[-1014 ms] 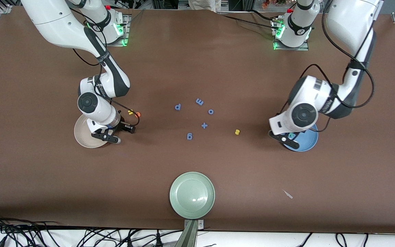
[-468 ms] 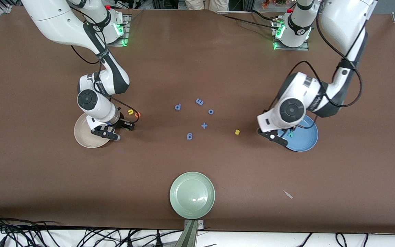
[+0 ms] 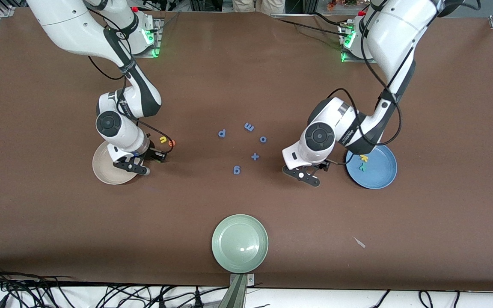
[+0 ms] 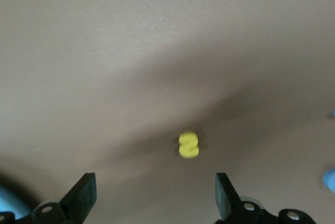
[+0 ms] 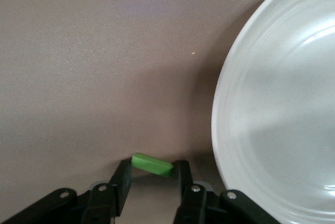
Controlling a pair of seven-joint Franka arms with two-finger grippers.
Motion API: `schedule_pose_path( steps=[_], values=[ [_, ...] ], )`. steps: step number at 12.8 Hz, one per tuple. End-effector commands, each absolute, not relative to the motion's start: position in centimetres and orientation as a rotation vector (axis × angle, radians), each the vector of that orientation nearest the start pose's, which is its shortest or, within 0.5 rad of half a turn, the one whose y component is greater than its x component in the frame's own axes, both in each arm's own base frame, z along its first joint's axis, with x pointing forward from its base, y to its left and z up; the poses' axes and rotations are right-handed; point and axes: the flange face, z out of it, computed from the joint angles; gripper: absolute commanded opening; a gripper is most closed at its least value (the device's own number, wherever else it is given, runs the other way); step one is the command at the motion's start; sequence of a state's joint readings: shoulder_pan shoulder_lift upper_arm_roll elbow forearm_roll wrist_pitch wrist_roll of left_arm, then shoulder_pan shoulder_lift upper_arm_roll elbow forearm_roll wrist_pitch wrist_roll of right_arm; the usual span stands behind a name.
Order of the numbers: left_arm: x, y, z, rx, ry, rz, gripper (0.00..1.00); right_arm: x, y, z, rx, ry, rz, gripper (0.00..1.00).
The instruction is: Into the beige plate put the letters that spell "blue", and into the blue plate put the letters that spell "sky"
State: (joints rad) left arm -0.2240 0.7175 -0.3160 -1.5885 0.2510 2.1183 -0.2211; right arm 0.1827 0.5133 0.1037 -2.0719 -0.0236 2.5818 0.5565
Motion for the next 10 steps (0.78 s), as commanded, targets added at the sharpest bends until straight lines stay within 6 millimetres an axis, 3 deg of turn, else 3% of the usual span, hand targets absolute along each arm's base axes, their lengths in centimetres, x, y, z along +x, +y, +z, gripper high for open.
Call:
schedule_pose_path(
  steps=[1, 4, 5, 6, 7, 8, 10],
  values=[
    [60.6, -32.6, 19.3, -3.075, 0.550, 0.203, 1.00, 56.8, 16.6, 19.3, -3.066, 0.399, -0.005, 0.46],
    [59.9, -33.5, 16.7, -3.077, 0.550, 0.214, 0.99, 57.4, 16.1, 19.5, -3.069, 0.366, -0.021, 0.46],
    [59.7, -33.5, 16.5, -3.075, 0.534, 0.220, 0.94, 57.3, 16.1, 19.3, -3.068, 0.371, -0.018, 0.46],
    [59.2, -33.4, 16.1, -3.070, 0.530, 0.237, 0.84, 57.3, 16.1, 19.2, -3.066, 0.380, -0.020, 0.47],
    [59.2, -33.4, 16.2, -3.071, 0.528, 0.234, 0.57, 57.3, 16.2, 19.0, -3.065, 0.390, -0.015, 0.52],
    [59.2, -33.5, 16.2, -3.069, 0.527, 0.238, 0.40, 57.3, 16.2, 19.0, -3.065, 0.397, -0.015, 0.54],
    [59.4, -32.8, 16.5, -3.066, 0.514, 0.248, 0.17, 57.2, 16.3, 18.9, -3.064, 0.399, -0.010, 0.58]
  ],
)
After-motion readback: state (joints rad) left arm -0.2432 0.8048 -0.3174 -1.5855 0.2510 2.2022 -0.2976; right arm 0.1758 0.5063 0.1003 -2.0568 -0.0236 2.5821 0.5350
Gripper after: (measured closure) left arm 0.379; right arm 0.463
